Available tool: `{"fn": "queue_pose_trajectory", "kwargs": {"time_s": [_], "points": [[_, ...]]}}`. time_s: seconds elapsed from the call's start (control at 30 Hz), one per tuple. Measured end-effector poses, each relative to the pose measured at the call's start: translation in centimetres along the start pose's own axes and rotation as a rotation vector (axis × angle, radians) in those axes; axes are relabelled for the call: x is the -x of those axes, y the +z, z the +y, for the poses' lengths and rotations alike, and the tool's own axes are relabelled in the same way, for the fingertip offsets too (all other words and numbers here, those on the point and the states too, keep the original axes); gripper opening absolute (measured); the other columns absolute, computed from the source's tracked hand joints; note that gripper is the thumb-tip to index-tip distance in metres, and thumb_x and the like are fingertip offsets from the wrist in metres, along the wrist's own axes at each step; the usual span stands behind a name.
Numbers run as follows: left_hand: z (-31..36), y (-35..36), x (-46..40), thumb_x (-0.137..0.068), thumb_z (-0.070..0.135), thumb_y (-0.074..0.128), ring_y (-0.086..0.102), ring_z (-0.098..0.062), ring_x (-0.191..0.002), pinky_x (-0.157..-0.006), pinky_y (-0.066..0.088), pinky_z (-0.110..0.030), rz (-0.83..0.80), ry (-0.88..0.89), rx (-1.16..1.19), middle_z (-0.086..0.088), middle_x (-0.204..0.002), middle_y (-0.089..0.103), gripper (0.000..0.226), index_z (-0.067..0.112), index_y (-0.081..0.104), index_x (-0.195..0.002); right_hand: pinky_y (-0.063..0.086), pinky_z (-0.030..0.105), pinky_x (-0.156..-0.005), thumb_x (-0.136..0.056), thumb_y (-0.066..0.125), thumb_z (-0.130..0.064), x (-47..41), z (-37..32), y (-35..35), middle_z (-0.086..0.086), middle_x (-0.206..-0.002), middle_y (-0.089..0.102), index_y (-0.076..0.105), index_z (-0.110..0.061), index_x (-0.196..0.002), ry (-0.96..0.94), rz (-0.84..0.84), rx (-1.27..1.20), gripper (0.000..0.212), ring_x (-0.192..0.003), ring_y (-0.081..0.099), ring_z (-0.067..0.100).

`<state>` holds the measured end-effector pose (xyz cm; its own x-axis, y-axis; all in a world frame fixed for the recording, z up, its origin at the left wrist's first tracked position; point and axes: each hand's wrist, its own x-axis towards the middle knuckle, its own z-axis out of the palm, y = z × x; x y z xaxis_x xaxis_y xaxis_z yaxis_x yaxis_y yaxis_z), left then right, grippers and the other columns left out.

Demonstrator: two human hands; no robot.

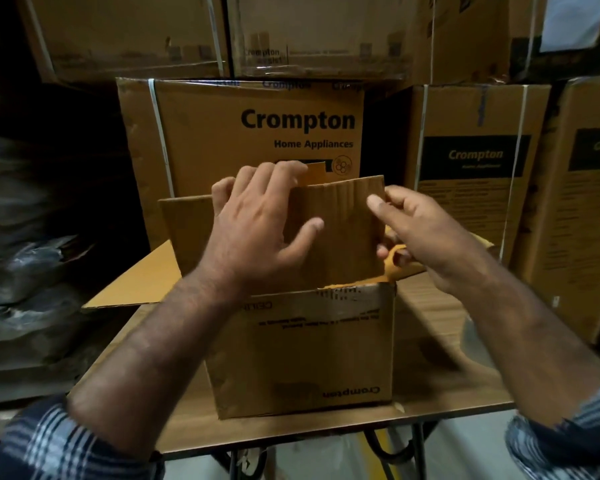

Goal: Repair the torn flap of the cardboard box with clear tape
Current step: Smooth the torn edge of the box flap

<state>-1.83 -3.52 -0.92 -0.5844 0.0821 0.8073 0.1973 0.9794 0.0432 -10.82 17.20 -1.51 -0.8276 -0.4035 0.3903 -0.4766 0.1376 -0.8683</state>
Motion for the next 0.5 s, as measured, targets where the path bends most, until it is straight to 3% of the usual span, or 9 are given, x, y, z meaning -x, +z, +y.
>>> {"fn": "queue_pose_trajectory", "kwargs": {"time_s": [0.07, 0.13, 0.23, 0.37, 0.5], "points": [[-1.9, 1.1, -0.1, -0.075, 0.086, 0.044, 0.026, -0.028, -0.147, -0.121, 0.006, -0.06, -0.12, 0.09, -0.129, -0.007, -0.154, 0.037, 0.104, 0.024, 0.026, -0.157, 0.048, 0.024, -0.053, -0.101, 0.058, -0.038, 0.9, 1.2, -0.5, -0.002, -0.102, 0.072, 0.057, -0.038, -0.125, -0.009, 0.034, 0.107, 0.024, -0.065, 0.068, 0.01], [-3.5, 2.1, -0.2, -0.056, 0.104, 0.034, 0.008, -0.034, -0.155, -0.116, -0.009, -0.071, -0.24, 0.123, -0.237, -0.009, -0.165, 0.019, 0.131, 0.029, 0.008, -0.161, 0.047, 0.024, -0.051, -0.098, 0.065, -0.032, 1.6, 2.5, -0.7, -0.001, -0.107, 0.071, 0.049, -0.032, -0.137, 0.009, 0.06, 0.192, 0.042, -0.067, 0.071, 0.013], [-4.9, 3.5, -0.1, -0.04, 0.108, 0.036, -0.007, -0.034, -0.156, -0.111, -0.013, -0.076, -0.433, 0.081, -0.234, -0.005, -0.169, 0.003, 0.145, 0.04, -0.017, -0.156, 0.049, 0.026, -0.053, -0.093, 0.072, -0.025, 2.2, 3.8, -1.1, -0.001, -0.109, 0.07, 0.041, -0.031, -0.143, 0.016, 0.089, 0.227, 0.059, -0.069, 0.074, 0.016], [-5.5, 4.8, -0.5, -0.043, 0.103, 0.051, -0.005, -0.037, -0.155, -0.11, -0.014, -0.077, -0.608, 0.034, -0.227, -0.005, -0.17, 0.0, 0.145, 0.046, -0.028, -0.151, 0.048, 0.029, -0.052, -0.088, 0.077, -0.018, 2.3, 3.9, -1.5, -0.001, -0.111, 0.069, 0.042, -0.03, -0.144, 0.006, 0.08, 0.192, 0.067, -0.068, 0.073, 0.017], [-5.0, 5.6, -1.6, -0.045, 0.1, 0.052, 0.022, -0.035, -0.15, -0.116, 0.003, -0.074, -0.746, 0.001, -0.2, -0.006, -0.163, 0.019, 0.14, 0.047, -0.021, -0.152, 0.048, 0.028, -0.05, -0.085, 0.08, -0.021, 1.9, 3.8, -1.5, -0.006, -0.111, 0.068, 0.053, -0.03, -0.134, 0.003, 0.05, 0.178, 0.057, -0.064, 0.07, 0.013]]}}
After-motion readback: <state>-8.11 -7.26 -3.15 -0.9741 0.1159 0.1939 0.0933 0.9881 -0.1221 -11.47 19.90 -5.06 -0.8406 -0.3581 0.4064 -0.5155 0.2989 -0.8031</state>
